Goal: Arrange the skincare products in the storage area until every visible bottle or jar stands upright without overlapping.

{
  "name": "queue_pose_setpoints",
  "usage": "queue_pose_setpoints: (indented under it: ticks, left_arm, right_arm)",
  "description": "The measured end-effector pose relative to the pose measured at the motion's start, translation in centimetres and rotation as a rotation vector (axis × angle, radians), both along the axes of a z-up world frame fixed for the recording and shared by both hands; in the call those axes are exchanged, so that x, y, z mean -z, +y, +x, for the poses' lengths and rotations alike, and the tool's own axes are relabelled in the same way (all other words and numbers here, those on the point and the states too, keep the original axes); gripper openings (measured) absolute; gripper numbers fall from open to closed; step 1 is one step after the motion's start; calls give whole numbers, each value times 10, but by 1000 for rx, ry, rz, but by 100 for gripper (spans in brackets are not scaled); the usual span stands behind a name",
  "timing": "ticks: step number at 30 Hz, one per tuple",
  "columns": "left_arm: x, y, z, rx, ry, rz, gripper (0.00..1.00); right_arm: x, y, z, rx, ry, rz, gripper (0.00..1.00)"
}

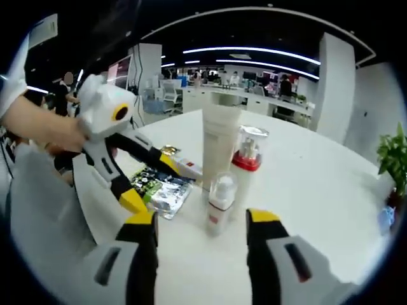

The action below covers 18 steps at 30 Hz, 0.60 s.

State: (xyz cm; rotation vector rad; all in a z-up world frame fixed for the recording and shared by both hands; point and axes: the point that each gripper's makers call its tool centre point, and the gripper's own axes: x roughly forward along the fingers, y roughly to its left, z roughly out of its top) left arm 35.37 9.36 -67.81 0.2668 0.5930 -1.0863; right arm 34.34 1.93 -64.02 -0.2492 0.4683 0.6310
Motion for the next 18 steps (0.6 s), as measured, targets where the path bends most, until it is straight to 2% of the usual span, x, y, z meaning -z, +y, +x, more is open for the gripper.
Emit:
queue_pose_setpoints:
  ticks: [5,10,18]
  left_arm:
    - [-2,18,-8,-69,27,-12,63]
    - [5,37,-20,-105,48,14,69]
    - [-1,60,-29,-195,42,-18,75]
  right_arm:
    - [-3,0,-5,-2,1,4,62]
    - [-6,-1,-11,-1,4,11,67]
    - [-10,-5,-25,3,16,19,73]
